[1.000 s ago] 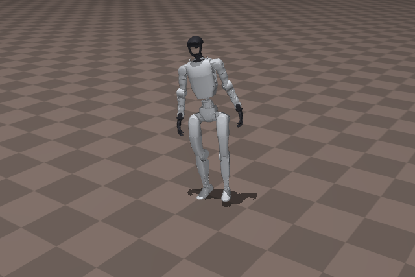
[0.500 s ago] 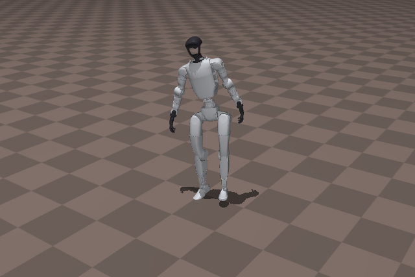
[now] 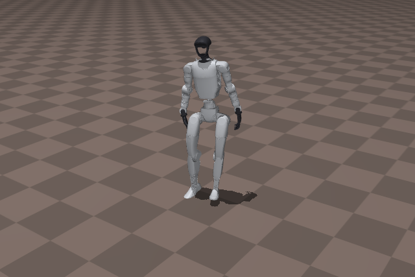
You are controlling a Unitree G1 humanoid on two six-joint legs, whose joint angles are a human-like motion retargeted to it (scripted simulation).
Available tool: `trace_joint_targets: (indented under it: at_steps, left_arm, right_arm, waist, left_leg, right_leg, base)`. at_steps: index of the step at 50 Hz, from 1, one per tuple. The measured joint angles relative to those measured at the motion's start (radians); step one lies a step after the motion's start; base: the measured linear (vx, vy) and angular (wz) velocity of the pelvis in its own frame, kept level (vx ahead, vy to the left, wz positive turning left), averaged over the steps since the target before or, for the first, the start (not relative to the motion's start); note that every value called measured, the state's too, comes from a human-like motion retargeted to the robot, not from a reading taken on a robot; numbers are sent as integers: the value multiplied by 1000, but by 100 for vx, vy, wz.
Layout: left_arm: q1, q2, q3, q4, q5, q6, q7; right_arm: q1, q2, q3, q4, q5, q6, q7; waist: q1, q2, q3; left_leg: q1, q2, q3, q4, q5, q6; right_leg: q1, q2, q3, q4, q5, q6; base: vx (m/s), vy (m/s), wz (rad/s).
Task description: In place motions
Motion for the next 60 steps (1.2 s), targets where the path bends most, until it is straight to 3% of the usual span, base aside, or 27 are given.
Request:
trace_joint_targets:
  at_steps: [4,7,10,14,21,27,35,38,45,47,48,50,51,52,53,55,57,58,60]
  left_arm:
    - [-4,16,18,7,-12,10,7]
    - [-28,45,11,28,-19,18,10]
    - [-58,73,-2,41,-21,25,23]
    - [-101,94,-25,18,-41,18,18]
    - [-185,104,-41,-42,-61,2,18]
    - [-175,82,-74,-73,-60,-22,18]
    - [-52,25,-54,-38,-36,-17,13]
    - [4,24,-5,26,-11,-8,5]
    - [82,12,62,151,10,37,19]
    - [92,8,76,141,12,39,19]
    - [99,5,81,128,10,35,17]
    - [109,6,89,96,0,26,10]
    - [111,12,93,80,-6,25,2]
    - [110,18,96,68,-10,25,-3]
    - [102,24,101,64,-11,28,-1]
    - [69,28,83,64,-30,30,29]
    - [52,25,76,55,-71,5,48]
    - [46,23,73,46,-92,-10,38]
    - [35,15,65,35,-99,-12,8]
  right_arm:
    - [2,39,-46,-25,47,4,56]
    - [9,62,-118,-22,147,10,90]
    - [13,52,-150,-5,229,7,65]
    - [10,12,-154,35,253,-16,-89]
    - [-8,-12,-141,143,260,-3,-160]
    - [31,9,-135,207,249,14,-199]
    - [80,57,-79,160,182,11,-174]
    - [42,55,-35,148,111,30,-174]
    - [14,44,53,79,-38,8,-307]
    - [13,43,52,98,37,-62,-344]
    - [17,47,35,112,75,-83,-365]
    - [27,53,17,139,139,-117,-407]
    - [36,59,8,151,149,-127,-438]
    - [44,65,-2,162,153,-133,-467]
    - [52,72,-15,172,147,-130,-489]
    - [71,84,-83,171,138,-115,-487]
    - [84,85,-109,167,142,-106,-480]
    - [78,81,-100,169,142,-100,-481]
    - [63,68,-91,174,123,-69,-498]
  waist:
    - [-16,17,-12]
    - [-40,11,-14]
    - [-69,-7,6]
    - [-170,-49,78]
    - [-370,-32,238]
    - [-381,8,257]
    - [-350,-13,207]
    - [-268,-46,154]
    - [-254,4,35]
    - [-339,10,13]
    - [-364,2,-4]
    - [-405,-39,-29]
    - [-420,-67,-43]
    - [-366,-87,-54]
    - [-171,-92,-59]
    - [19,-67,-73]
    - [-34,-78,-81]
    - [-25,-78,-76]
    - [-77,-68,-68]
  left_leg:
    - [-9,33,-20,23,-18,13]
    - [-8,34,-45,39,-27,30]
    - [7,21,-63,49,-34,43]
    - [62,-27,-109,52,-37,68]
    - [117,17,-231,79,-34,78]
    - [89,54,-261,115,-44,72]
    - [115,28,-245,77,-59,61]
    - [110,7,-153,74,-94,56]
    - [16,53,-122,97,-132,36]
    - [-3,29,-219,109,-129,36]
    - [-11,4,-249,110,-124,38]
    - [-9,-60,-295,110,-118,43]
    - [-1,-92,-310,112,-117,45]
    - [7,-99,-261,106,-124,45]
    - [20,-60,-84,84,-144,40]
    - [12,8,56,79,-166,16]
    - [9,-11,2,70,-158,14]
    - [18,-4,24,56,-157,11]
    - [28,3,11,41,-150,6]
  right_leg:
    - [-60,67,61,158,-72,-77]
    - [-129,137,106,257,-92,-60]
    - [-203,152,51,256,-116,-66]
    - [-373,173,10,116,-146,-58]
    - [-692,128,-13,-25,-145,-140]
    - [-842,85,40,-34,-97,-184]
    - [-621,37,0,-37,-77,-139]
    - [-480,64,16,40,-39,-117]
    - [-178,105,35,237,90,-106]
    - [-42,81,-38,145,108,-96]
    - [28,61,-71,83,52,-43]
    - [122,38,-143,-58,-41,-17]
    - [151,21,-190,-129,-15,-20]
    - [156,22,-155,-173,4,-27]
    - [113,55,46,-163,9,-45]
    - [89,49,130,-176,16,16]
    - [79,58,10,-176,23,-21]
    - [59,75,121,-159,20,-37]
    - [57,79,118,-152,18,-44]
  base:
    - [11,6,16]
    - [8,2,42]
    - [3,2,41]
    - [-2,3,67]
    - [-16,7,96]
    - [1,-1,29]
    - [4,-4,-16]
    - [13,-16,-143]
    - [4,-15,-15]
    - [6,-19,213]
    - [7,-25,189]
    - [2,-27,147]
    - [-4,-27,8]
    - [-5,-23,-345]
    - [-5,-14,-539]
    - [-8,-8,-360]
    - [-8,-15,36]
    - [-8,-14,-6]
    - [-8,-13,10]
